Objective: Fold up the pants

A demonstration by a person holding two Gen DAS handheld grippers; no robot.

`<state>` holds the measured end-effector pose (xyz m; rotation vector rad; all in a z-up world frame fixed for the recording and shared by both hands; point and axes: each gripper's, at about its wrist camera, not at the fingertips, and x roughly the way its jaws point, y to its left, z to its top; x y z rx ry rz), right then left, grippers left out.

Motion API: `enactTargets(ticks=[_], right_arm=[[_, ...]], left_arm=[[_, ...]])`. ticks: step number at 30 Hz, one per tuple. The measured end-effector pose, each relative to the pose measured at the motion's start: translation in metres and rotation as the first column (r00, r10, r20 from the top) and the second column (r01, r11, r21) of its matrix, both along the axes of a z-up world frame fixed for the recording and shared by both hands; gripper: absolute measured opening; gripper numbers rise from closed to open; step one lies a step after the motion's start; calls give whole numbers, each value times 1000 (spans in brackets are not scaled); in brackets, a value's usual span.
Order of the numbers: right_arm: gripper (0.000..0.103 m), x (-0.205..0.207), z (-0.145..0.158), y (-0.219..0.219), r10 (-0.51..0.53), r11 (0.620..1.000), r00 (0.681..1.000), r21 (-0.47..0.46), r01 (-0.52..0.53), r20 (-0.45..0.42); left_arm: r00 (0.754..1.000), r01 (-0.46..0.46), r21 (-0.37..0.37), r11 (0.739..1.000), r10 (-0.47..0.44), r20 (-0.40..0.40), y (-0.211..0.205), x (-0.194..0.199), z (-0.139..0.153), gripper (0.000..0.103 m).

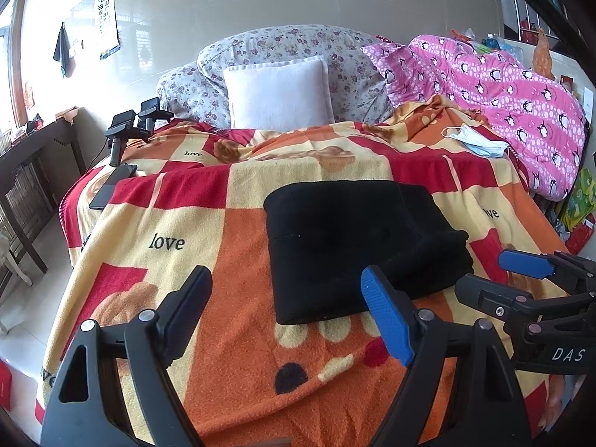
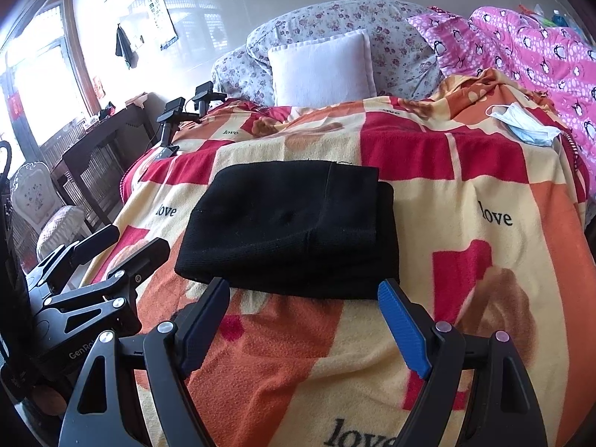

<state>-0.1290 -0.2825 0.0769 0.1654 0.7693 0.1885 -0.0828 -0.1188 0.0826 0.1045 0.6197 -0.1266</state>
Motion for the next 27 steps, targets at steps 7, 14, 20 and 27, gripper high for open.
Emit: enactTargets(ticks=[7, 14, 20, 27], right_arm=[[83, 2, -3, -1, -2, 1000, 1000, 4, 2, -6], [83, 4, -7, -1, 2, 1000, 1000, 8, -2, -15], [83, 7, -8, 0, 7, 1000, 1000, 5, -7, -23], [83, 9, -10, 3, 17, 1000, 999, 2, -17, -28]], left_arm=[[1000, 3, -3, 1000, -3, -5, -1, 1, -2, 83], [1000, 5, -4, 1000, -5, -7, -3, 2, -4, 83], [1000, 8, -5, 1000, -8, -7, -5, 2, -6, 83], [1000, 6, -10, 1000, -6, -3, -4, 2, -8, 83]])
